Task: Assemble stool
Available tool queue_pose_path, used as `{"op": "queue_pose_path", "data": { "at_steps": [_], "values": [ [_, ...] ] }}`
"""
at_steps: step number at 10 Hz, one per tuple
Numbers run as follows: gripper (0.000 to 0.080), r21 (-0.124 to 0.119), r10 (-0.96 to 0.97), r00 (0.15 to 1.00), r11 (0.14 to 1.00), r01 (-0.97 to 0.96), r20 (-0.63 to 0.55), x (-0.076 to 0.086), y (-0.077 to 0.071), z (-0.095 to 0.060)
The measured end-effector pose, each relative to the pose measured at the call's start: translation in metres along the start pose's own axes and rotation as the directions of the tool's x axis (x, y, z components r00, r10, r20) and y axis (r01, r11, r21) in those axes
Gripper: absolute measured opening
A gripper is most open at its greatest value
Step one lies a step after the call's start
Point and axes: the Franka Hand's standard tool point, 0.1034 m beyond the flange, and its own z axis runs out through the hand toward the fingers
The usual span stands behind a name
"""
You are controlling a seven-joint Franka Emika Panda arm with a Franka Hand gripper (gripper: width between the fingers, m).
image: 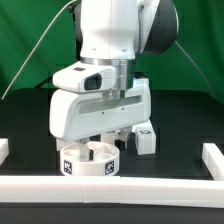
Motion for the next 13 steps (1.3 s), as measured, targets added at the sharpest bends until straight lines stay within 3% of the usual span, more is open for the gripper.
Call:
{"op": "queue_pose_path", "data": {
  "at_steps": [2, 4, 5, 6, 7, 9, 13],
  "values": [
    [0.0650, -0.001, -0.006, 1.000, 1.000, 0.006, -0.002, -0.0022, -0.0021, 0.0023],
    [0.0389, 0.000, -0.008, 1.000, 1.000, 0.008, -0.002, -0.0020, -0.0037, 0.0028],
    [0.0389, 0.000, -0.008, 1.000, 1.000, 0.008, -0.002, -0.0019, -0.0038, 0.0028],
    [0.0189, 0.000, -0.008, 1.000, 1.000, 0.008, -0.002, -0.0019, -0.0038, 0.0028],
    [0.0068, 0.000, -0.008, 1.000, 1.000, 0.008, -0.002, -0.0019, -0.0038, 0.0028],
    [0.0028, 0.000, -0.008, 1.000, 1.000, 0.008, -0.002, -0.0020, -0.0038, 0.0029],
    [0.0028, 0.000, -0.008, 1.000, 1.000, 0.008, -0.002, -0.0020, -0.0038, 0.0029]
  ]
}}
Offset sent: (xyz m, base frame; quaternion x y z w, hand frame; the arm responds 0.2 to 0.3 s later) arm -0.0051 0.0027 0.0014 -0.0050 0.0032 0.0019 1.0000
